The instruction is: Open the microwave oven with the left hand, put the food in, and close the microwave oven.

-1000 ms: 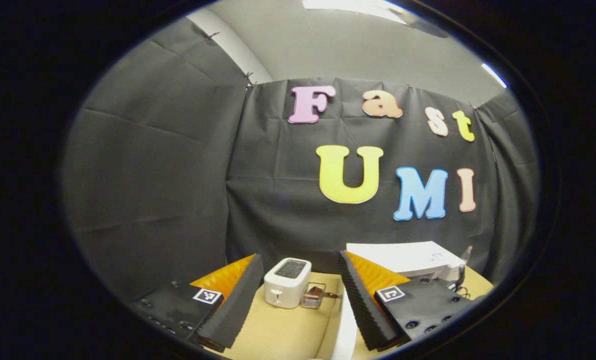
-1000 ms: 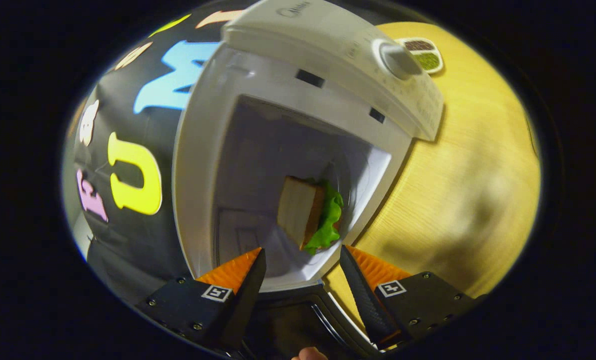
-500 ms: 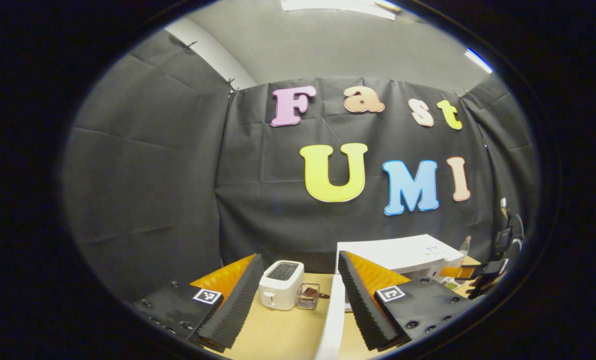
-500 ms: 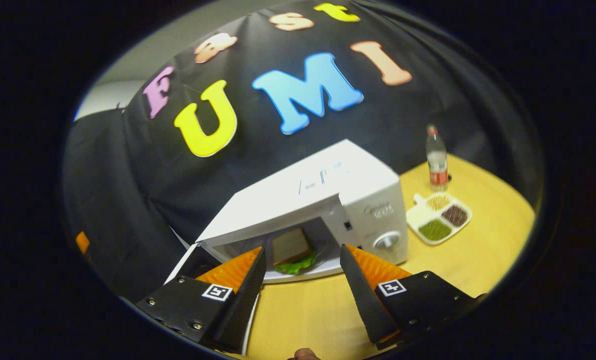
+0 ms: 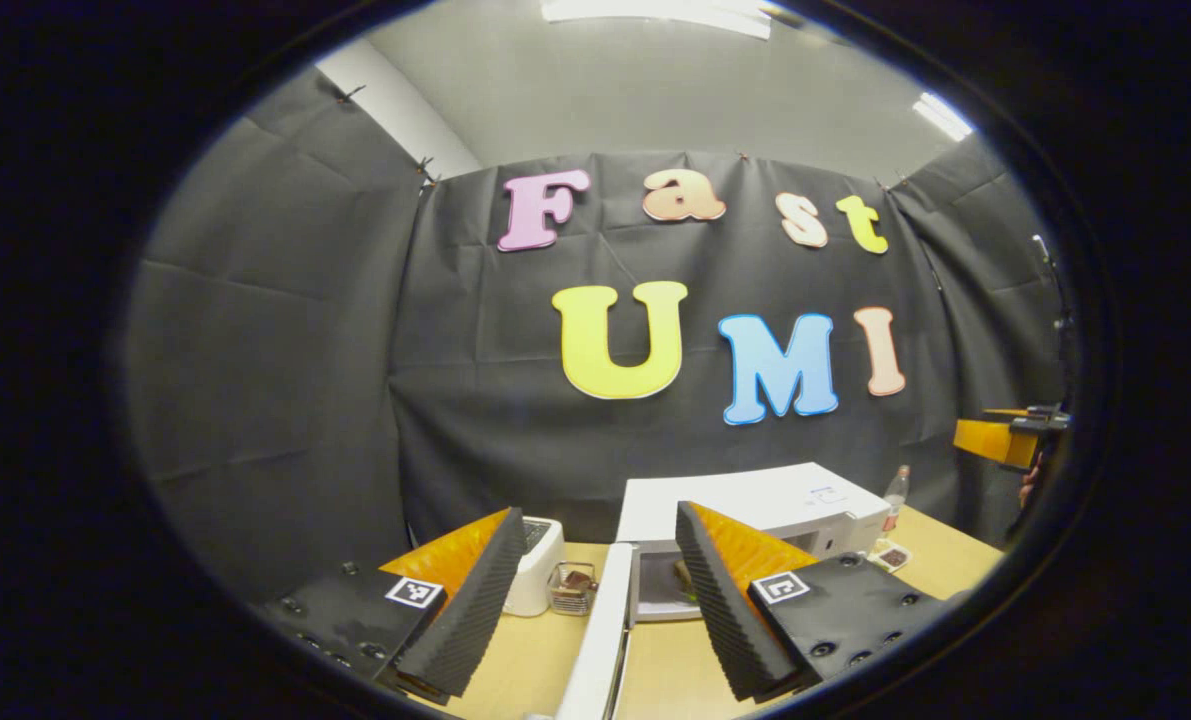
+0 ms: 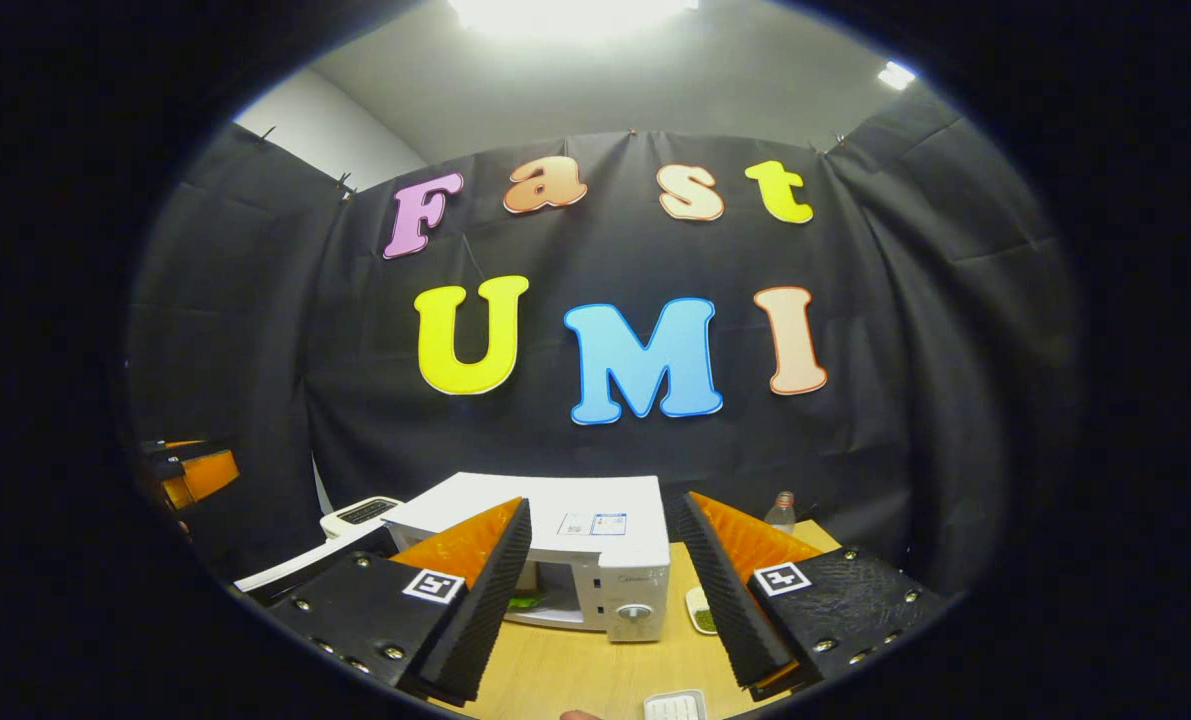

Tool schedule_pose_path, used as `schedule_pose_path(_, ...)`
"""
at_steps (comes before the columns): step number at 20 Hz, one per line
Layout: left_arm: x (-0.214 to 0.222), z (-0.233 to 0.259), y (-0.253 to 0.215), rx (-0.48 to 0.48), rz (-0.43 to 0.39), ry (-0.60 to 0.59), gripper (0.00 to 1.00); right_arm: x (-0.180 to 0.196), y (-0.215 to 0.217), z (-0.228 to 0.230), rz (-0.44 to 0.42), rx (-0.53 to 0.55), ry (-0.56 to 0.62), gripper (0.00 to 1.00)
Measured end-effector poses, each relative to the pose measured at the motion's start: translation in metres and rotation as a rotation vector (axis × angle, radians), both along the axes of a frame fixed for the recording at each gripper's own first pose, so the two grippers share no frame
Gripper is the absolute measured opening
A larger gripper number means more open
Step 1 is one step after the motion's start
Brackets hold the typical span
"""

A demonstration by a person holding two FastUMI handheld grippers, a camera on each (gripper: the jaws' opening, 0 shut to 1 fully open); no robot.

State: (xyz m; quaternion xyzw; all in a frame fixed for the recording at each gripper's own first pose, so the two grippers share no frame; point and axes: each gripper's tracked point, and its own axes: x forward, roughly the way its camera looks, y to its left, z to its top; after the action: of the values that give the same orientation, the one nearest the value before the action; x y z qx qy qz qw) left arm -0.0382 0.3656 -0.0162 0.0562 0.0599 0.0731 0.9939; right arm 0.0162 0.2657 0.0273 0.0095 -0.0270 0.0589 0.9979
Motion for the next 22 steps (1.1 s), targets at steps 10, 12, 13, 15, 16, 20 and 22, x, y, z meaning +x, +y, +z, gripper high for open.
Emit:
schedule_pose_path(10,-0.034,-0.052,0.02,-0.064,-0.037,0.194,0.07,-0.018,0.0,0.009,-0.007,-0.035,-0.058,0.89)
schedule_pose_path(12,-0.057,-0.061,0.041,-0.091,-0.001,0.226,0.07,-0.015,0.001,0.008,0.01,-0.041,-0.052,0.89)
schedule_pose_path(13,-0.069,-0.068,0.05,-0.092,0.012,0.243,0.07,-0.015,0.003,0.007,0.017,-0.042,-0.049,0.89)
schedule_pose_path(15,-0.093,-0.088,0.064,-0.073,0.013,0.294,0.07,-0.013,0.006,0.005,0.038,-0.033,-0.041,0.89)
schedule_pose_path(16,-0.105,-0.098,0.066,-0.063,0.003,0.326,0.06,-0.013,0.009,0.004,0.053,-0.017,-0.032,0.89)
schedule_pose_path(20,-0.132,-0.141,0.071,-0.015,-0.031,0.434,0.07,-0.007,0.006,0.005,0.062,-0.001,-0.019,0.89)
schedule_pose_path(22,-0.14,-0.161,0.061,-0.069,-0.051,0.474,0.07,-0.004,0.009,0.004,0.081,0.0,-0.007,0.89)
